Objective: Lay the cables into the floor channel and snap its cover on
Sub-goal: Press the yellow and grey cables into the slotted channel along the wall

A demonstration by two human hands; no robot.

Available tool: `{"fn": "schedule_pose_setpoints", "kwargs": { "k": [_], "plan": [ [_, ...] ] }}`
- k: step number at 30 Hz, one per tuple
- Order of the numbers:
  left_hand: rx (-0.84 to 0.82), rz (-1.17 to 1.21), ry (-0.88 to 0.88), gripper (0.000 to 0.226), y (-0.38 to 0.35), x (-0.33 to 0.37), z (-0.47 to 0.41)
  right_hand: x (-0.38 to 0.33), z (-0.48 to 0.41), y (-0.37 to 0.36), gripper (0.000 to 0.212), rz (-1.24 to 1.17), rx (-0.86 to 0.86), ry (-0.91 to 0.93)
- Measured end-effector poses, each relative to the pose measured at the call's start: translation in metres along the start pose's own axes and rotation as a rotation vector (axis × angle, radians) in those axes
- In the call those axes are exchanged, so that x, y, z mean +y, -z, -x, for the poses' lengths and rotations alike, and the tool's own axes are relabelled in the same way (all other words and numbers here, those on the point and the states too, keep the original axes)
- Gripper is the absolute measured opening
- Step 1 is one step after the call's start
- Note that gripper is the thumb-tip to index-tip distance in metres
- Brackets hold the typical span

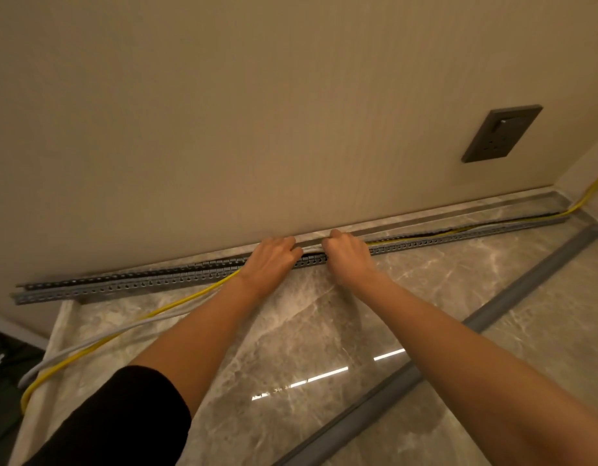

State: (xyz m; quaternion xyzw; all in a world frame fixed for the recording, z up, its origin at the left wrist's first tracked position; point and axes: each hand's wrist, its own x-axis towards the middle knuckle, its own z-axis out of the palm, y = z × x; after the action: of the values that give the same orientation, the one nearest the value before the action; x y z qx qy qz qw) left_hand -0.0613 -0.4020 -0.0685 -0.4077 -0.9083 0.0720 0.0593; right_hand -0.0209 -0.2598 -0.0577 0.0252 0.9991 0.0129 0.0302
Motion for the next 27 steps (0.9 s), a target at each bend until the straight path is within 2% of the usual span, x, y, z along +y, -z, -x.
{"fn": "schedule_pose_setpoints", "kwargs": {
  "k": [3, 6, 12, 15, 17, 19, 23, 27],
  "plan": [
    [-0.039, -0.084, -0.031, 0.021, -0.005, 0.007, 0.005, -0.001, 0.003, -0.002, 0.028, 0.025, -0.033, 0.048],
    [-0.024, -0.097, -0.074, 0.008, -0.005, 0.008, 0.009, -0.002, 0.009, -0.006, 0.029, 0.017, -0.017, 0.073],
    [0.011, -0.089, -0.083, 0.006, -0.004, 0.004, 0.010, 0.002, 0.010, -0.008, 0.030, -0.047, 0.024, 0.097],
    [0.032, -0.005, -0.089, 0.013, -0.008, -0.003, 0.008, 0.006, 0.004, -0.010, 0.028, -0.134, 0.003, 0.077],
    [0.053, 0.031, -0.068, 0.026, -0.008, -0.002, 0.009, 0.011, 0.002, -0.011, 0.027, -0.160, -0.015, 0.079],
    [0.013, 0.048, -0.080, 0.032, -0.001, 0.003, 0.007, 0.015, 0.003, -0.013, 0.028, -0.144, -0.030, 0.105],
    [-0.088, 0.039, 0.055, 0.034, -0.001, 0.009, 0.001, 0.015, 0.007, -0.017, 0.033, -0.118, -0.028, 0.127],
    [0.046, 0.078, 0.042, 0.027, -0.006, 0.014, 0.001, 0.015, 0.010, -0.018, 0.037, -0.140, -0.012, 0.105]
  ]
}}
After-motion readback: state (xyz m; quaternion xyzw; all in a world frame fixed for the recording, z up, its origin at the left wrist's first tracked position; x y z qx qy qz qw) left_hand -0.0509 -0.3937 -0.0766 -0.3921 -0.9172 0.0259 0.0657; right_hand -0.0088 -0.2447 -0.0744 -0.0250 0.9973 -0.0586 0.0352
